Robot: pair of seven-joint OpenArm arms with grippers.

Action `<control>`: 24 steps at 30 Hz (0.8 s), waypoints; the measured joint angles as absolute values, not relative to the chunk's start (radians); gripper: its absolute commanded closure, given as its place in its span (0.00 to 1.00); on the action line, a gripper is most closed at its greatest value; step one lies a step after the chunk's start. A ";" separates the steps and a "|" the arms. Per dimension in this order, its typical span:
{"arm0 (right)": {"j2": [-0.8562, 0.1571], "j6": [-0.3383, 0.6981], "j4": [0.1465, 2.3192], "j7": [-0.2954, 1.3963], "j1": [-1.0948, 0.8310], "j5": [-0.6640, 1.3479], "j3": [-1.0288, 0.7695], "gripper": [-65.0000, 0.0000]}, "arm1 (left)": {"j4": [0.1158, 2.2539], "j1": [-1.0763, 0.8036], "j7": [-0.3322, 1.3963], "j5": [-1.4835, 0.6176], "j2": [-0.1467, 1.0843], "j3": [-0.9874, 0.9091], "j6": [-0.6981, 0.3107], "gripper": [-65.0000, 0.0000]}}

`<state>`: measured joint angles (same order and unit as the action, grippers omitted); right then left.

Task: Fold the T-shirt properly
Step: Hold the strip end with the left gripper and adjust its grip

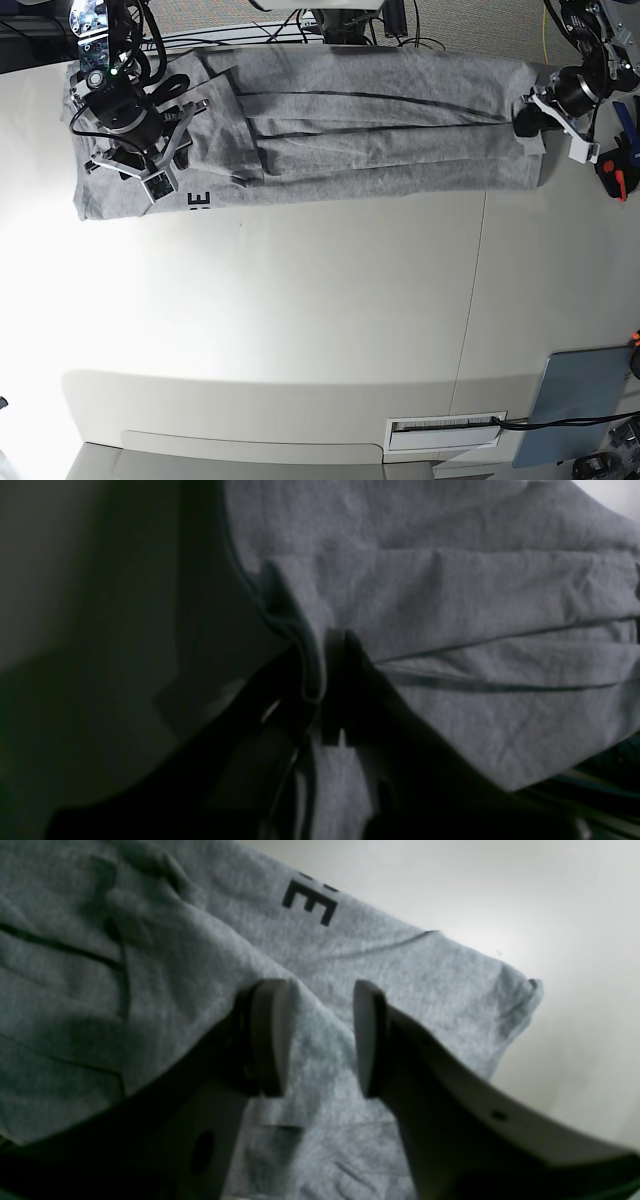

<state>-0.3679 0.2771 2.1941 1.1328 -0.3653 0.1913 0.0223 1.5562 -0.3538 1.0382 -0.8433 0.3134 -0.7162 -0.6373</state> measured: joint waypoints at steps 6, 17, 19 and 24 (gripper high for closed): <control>-0.368 0.248 2.194 1.129 -0.365 0.117 0.023 0.67 | 1.557 -0.354 0.959 -0.847 0.336 -0.716 -0.622 1.00; -0.368 0.134 2.194 1.099 -0.365 -0.049 0.022 0.67 | 1.632 -0.355 1.005 -0.802 0.392 -0.716 -0.567 1.00; -0.368 0.134 2.194 1.090 -0.366 -0.066 0.014 0.67 | 1.660 -0.357 1.074 -0.891 0.390 -0.716 -0.571 1.00; -0.368 0.092 2.194 1.077 -0.366 -0.070 -0.110 0.67 | 1.810 -0.373 1.162 -0.999 0.334 -0.717 -0.541 1.00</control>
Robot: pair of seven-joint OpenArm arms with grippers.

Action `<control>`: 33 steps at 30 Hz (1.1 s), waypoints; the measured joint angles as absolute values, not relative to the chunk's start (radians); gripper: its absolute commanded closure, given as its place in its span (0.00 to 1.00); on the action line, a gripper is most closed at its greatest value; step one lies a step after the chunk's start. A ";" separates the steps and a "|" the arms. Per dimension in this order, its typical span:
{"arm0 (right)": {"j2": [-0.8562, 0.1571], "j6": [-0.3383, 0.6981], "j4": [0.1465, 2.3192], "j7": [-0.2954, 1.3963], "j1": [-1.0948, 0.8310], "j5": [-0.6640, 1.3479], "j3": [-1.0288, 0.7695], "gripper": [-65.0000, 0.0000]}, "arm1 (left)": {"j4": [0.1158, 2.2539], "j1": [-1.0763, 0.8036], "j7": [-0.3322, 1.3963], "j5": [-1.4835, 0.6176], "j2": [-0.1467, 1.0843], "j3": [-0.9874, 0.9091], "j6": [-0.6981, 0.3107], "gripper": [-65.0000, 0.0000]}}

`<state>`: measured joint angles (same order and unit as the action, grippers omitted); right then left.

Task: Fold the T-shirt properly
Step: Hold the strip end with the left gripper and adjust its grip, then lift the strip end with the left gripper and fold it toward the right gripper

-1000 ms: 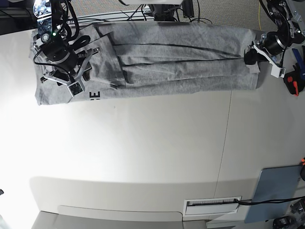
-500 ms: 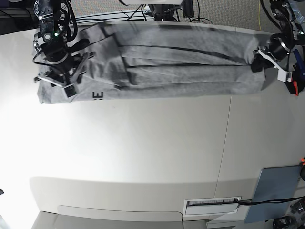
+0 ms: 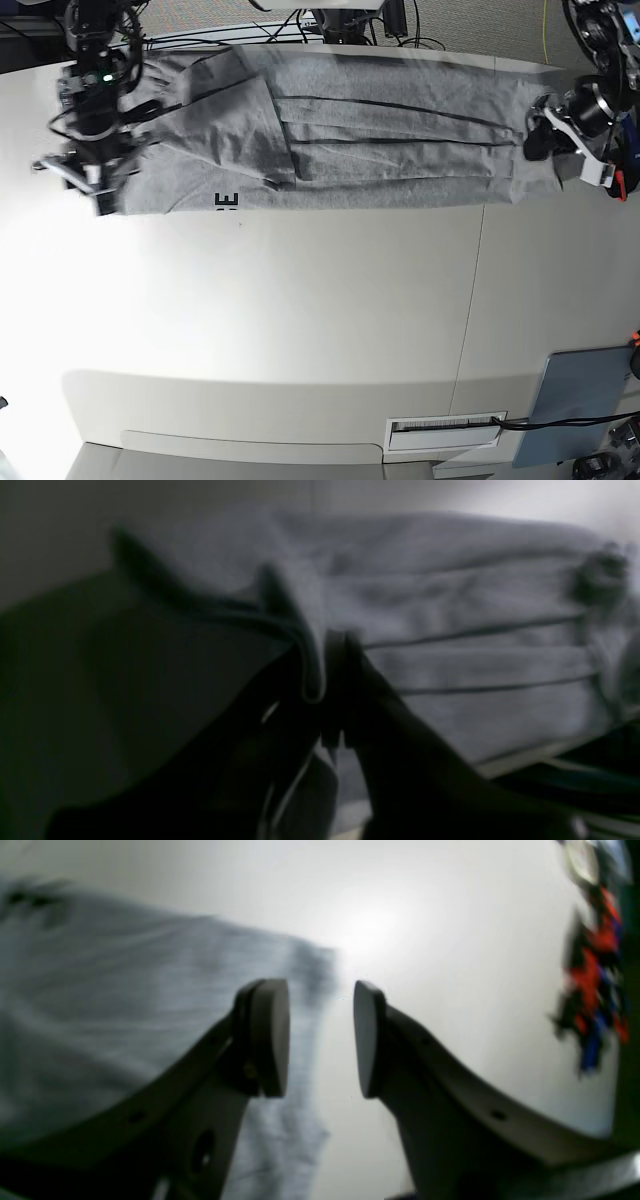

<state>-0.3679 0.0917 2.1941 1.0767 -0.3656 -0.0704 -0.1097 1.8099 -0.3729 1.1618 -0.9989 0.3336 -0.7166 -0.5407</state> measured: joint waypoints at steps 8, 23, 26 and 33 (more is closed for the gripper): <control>-0.368 0.089 2.194 1.069 -0.365 0.016 -0.313 0.67 | 2.059 -0.424 1.167 -1.074 0.135 -0.600 -0.520 1.00; -0.368 0.089 2.194 1.073 -0.366 0.024 -0.328 0.67 | 2.070 -0.409 0.942 -0.683 0.109 0.051 -0.366 1.00; -0.367 0.089 2.194 1.073 -0.365 0.024 -0.328 0.67 | 2.070 -0.381 0.920 -0.611 0.109 0.104 -0.324 1.00; -0.367 0.089 2.194 1.084 -0.366 0.024 -0.328 0.67 | 1.988 -0.338 0.904 -0.554 0.109 0.133 -0.303 1.00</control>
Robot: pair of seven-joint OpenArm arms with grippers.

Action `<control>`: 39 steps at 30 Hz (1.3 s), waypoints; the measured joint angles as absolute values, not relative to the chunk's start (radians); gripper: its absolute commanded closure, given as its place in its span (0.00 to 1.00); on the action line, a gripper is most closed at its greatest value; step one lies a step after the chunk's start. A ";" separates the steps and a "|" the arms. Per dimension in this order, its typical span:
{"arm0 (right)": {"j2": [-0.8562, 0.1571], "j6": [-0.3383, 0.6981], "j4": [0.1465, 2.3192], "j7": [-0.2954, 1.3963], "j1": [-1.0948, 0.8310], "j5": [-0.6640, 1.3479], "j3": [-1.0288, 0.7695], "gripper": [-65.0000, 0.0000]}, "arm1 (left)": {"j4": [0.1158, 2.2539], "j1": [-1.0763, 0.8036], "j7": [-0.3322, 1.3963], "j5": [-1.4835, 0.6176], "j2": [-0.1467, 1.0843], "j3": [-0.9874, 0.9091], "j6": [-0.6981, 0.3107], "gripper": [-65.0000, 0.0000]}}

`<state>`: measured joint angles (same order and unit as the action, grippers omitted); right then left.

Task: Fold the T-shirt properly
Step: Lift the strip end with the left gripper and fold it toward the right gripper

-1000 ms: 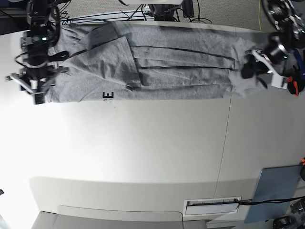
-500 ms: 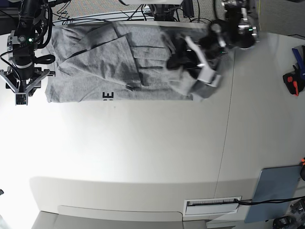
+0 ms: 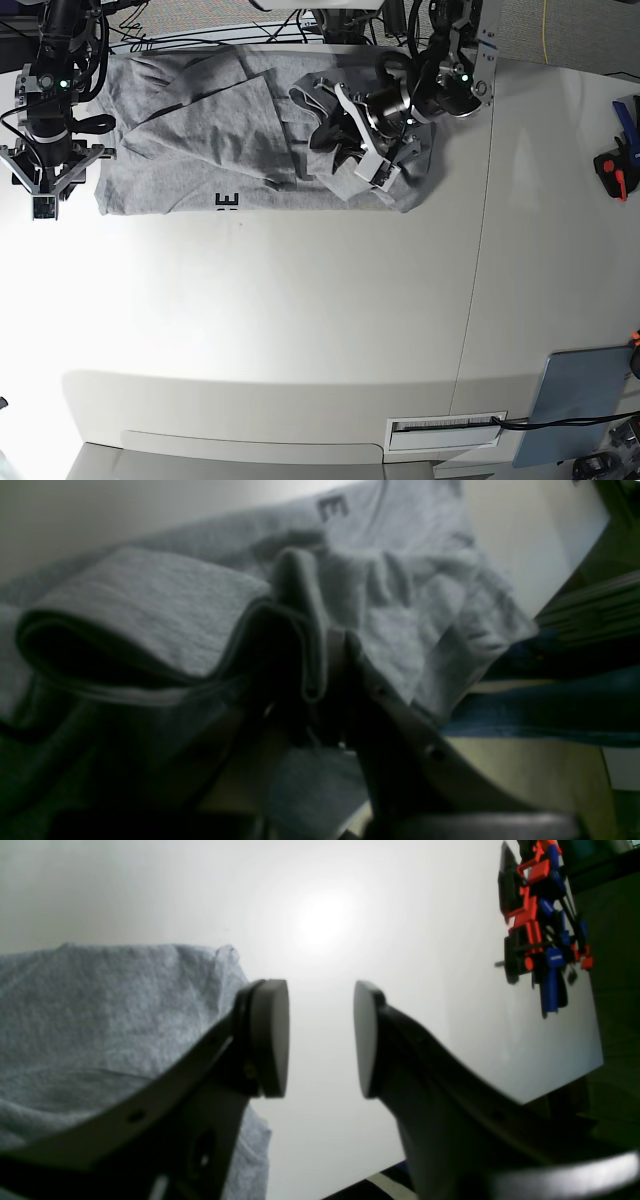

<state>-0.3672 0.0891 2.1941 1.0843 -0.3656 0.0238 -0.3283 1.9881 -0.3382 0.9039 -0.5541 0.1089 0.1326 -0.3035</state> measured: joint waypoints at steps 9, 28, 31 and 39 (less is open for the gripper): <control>-0.368 0.089 2.194 1.084 -0.365 0.024 -0.328 0.67 | 1.983 -0.337 0.933 -0.588 0.111 0.133 -0.363 1.00; -0.368 0.089 2.194 1.084 -0.365 0.024 -0.328 0.67 | 1.988 -0.253 0.888 -0.668 0.094 0.136 -0.528 0.50; -0.368 0.089 2.194 1.078 -0.365 0.024 -0.328 0.67 | 2.003 -0.257 0.943 -0.663 0.094 0.026 -0.525 0.57; -0.367 0.089 2.194 1.072 -0.366 0.024 -0.328 0.67 | 2.005 -0.327 1.077 -0.701 0.102 -0.126 -0.604 1.00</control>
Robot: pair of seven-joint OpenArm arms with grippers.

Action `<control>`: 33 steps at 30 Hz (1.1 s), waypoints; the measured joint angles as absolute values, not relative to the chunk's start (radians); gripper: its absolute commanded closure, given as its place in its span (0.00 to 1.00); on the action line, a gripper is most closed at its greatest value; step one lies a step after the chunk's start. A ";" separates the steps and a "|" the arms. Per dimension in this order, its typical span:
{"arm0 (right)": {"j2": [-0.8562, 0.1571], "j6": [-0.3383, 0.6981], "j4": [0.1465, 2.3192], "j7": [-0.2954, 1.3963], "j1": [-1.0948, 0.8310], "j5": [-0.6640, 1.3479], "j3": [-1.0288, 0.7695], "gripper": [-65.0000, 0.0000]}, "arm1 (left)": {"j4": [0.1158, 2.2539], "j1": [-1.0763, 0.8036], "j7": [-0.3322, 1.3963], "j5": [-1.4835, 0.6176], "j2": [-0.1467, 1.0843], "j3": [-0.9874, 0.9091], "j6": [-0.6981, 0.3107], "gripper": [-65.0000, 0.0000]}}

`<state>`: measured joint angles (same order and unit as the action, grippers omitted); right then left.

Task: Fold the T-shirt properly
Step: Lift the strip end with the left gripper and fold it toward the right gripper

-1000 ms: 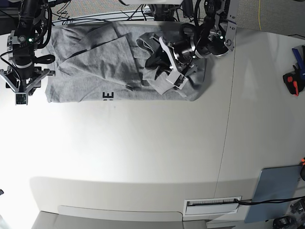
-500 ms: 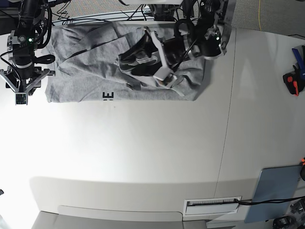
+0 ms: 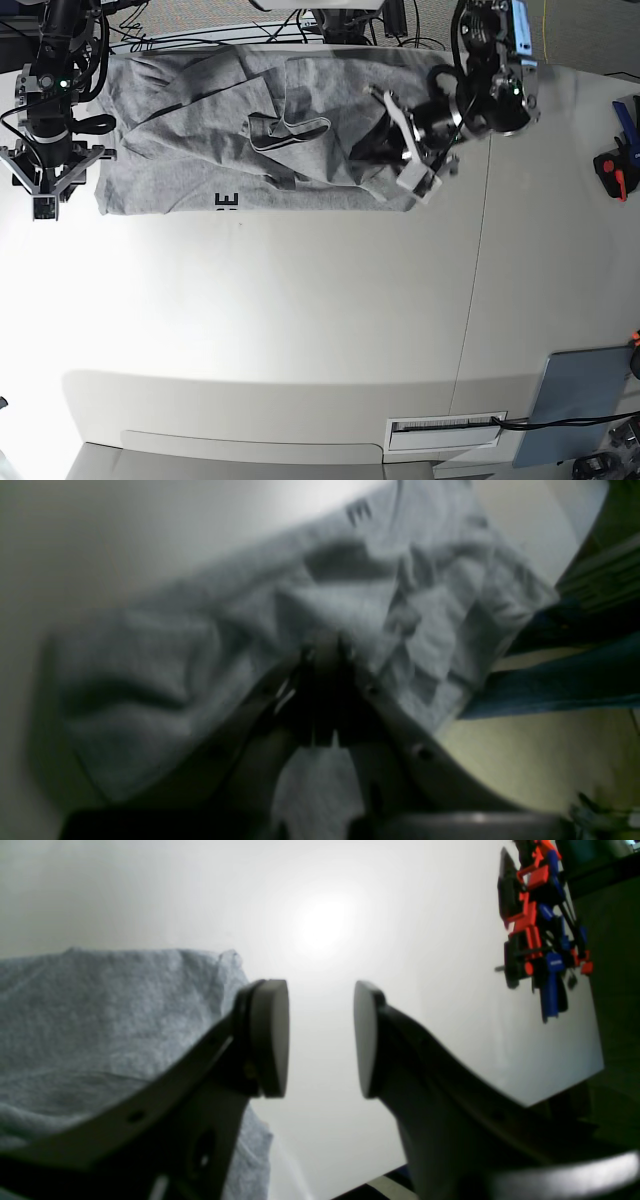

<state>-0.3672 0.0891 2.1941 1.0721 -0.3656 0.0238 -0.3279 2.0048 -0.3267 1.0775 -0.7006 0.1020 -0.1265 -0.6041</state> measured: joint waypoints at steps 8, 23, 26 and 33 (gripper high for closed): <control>-0.368 0.089 2.194 1.085 -0.366 0.024 -0.328 0.67 | 1.966 -0.382 0.957 -0.469 0.100 -0.064 -0.517 1.00; -0.368 0.089 2.194 1.085 -0.369 0.024 -0.328 0.67 | 1.755 -0.118 0.784 -0.323 0.102 0.310 -0.306 1.00; -0.367 0.089 2.194 1.085 -0.369 0.024 -0.328 0.67 | 1.668 -0.057 0.785 -0.284 0.088 0.398 -0.305 1.00; -0.367 0.089 2.194 1.103 -0.369 0.024 -0.328 0.67 | 1.680 0.001 0.758 -0.308 0.072 0.394 -0.306 1.00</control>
